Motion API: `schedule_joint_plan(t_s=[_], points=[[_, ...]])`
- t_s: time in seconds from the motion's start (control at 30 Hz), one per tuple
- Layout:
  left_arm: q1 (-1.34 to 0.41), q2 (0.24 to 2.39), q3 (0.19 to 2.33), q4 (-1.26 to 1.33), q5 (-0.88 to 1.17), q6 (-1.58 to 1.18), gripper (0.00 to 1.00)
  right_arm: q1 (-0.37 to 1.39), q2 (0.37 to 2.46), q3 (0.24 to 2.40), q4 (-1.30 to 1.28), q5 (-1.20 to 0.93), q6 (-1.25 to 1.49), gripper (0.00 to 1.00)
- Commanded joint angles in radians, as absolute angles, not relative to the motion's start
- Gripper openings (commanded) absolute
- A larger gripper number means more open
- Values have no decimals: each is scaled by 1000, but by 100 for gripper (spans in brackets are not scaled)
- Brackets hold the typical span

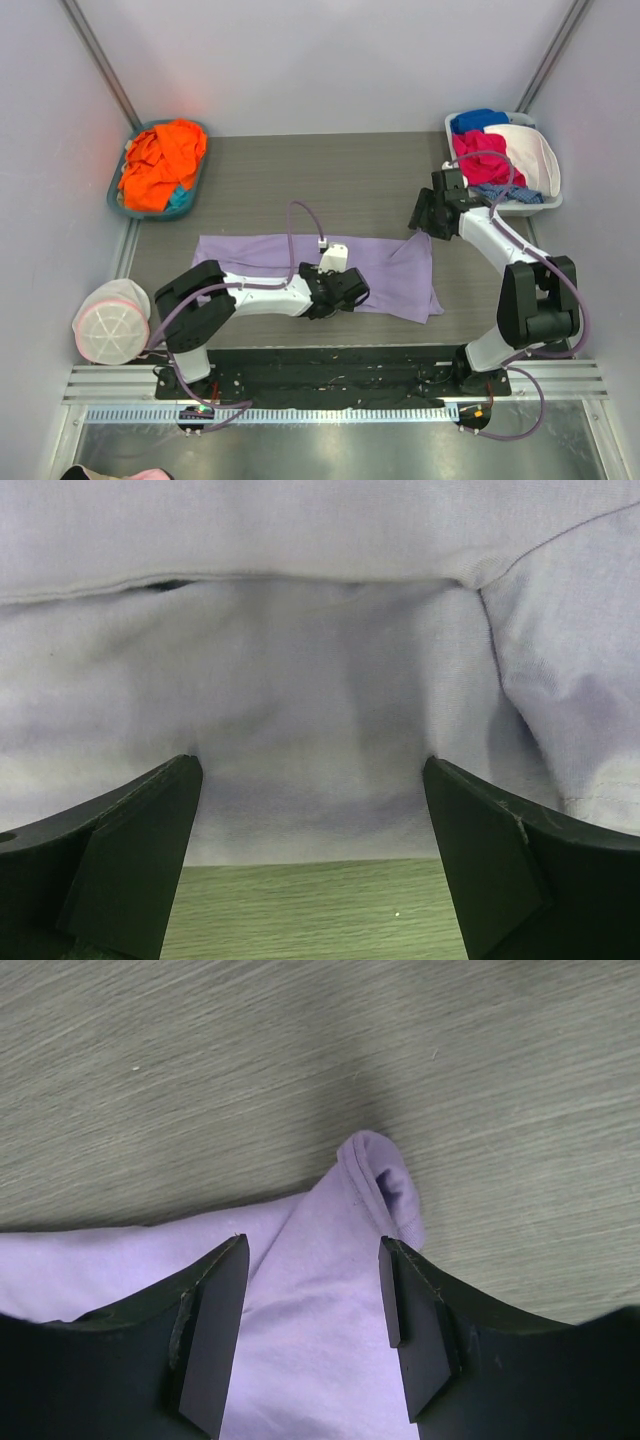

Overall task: Fold and stack the t-shirts
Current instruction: Fold the tshirt

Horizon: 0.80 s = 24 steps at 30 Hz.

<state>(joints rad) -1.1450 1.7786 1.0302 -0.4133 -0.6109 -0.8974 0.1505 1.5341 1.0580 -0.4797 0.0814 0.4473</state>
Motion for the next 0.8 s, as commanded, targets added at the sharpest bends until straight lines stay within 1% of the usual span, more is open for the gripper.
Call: schedule_joint_plan(t_s=[0.0, 0.4, 0.7, 0.77], points=[[-1166, 1810, 974, -453, -614, -956, 100, 144, 1562, 1111, -465, 64, 430, 62], [-1178, 1813, 983, -454, -621, -956, 100, 141, 1644, 1115, -460, 87, 428, 52], [-1178, 1796, 965, -457, -624, -965, 100, 140, 1678, 1120, -459, 113, 428, 50], [-1178, 1798, 963, -457, -624, -966, 100, 140, 1680, 1117, -457, 121, 425, 45]])
